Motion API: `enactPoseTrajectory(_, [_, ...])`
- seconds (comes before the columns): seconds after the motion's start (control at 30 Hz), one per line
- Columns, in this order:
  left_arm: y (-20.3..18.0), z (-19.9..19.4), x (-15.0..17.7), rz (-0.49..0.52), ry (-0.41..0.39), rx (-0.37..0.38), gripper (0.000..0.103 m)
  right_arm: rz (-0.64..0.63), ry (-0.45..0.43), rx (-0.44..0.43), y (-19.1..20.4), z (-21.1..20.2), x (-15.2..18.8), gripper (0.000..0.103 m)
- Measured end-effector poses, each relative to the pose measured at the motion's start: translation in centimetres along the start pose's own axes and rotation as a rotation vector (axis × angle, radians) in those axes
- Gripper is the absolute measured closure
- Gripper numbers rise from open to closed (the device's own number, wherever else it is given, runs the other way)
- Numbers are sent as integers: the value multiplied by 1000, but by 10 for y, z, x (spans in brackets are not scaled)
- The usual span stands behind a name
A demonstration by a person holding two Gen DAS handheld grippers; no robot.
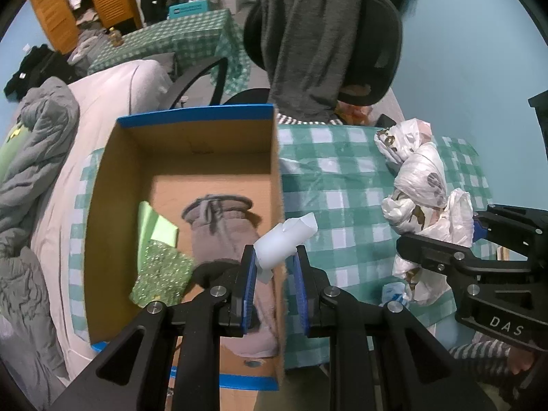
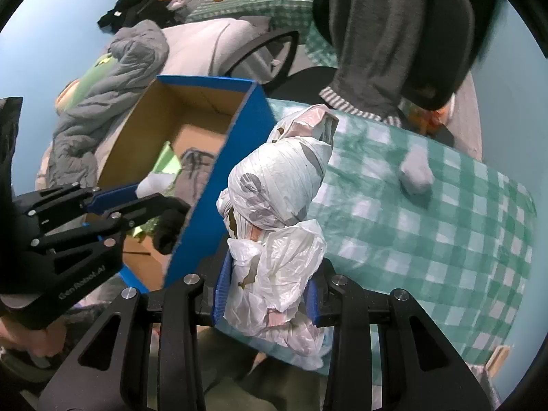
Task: Organize soft objects
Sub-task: 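Lift the white bag bundle and white cloth and carry both over the box, then open both grippers to drop the white bag bundle and white cloth into the box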
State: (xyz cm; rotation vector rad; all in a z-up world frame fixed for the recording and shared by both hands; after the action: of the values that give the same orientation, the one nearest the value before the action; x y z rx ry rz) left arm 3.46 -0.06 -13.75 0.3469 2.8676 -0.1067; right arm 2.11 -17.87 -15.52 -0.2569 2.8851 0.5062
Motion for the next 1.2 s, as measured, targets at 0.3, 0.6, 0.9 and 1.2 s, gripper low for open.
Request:
enactPoseTrajectory(0.3, [33, -5, 4, -64, -6, -24, 82, -61, 7, -25, 31, 10, -18, 68])
enactPoseTrajectory(0.6, [66, -3, 6, -117, 5, -45, 82, -109, 20, -51, 60, 24, -36, 68])
enactPoseTrajectory(0.9, [94, 5, 8, -159, 25, -59, 82, -138, 43, -72, 86, 40, -51, 68])
enactPoseTrajectory(1.2, [115, 11, 11, -193, 38, -69, 82, -146, 74, -89, 105, 57, -58, 68])
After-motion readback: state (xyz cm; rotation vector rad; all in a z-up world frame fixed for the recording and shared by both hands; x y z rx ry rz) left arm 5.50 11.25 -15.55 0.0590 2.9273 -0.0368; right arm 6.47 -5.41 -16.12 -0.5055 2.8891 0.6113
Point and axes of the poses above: each gripper's, at about its wrist camera, not at the fingertips, and z roughly the way its jaws point, y to its left, x to its underside, the point moved 5 cm from there along z, roughly the way its jaws point, and after that the axes turned 3 degrees about y, right-handed, at the moved point
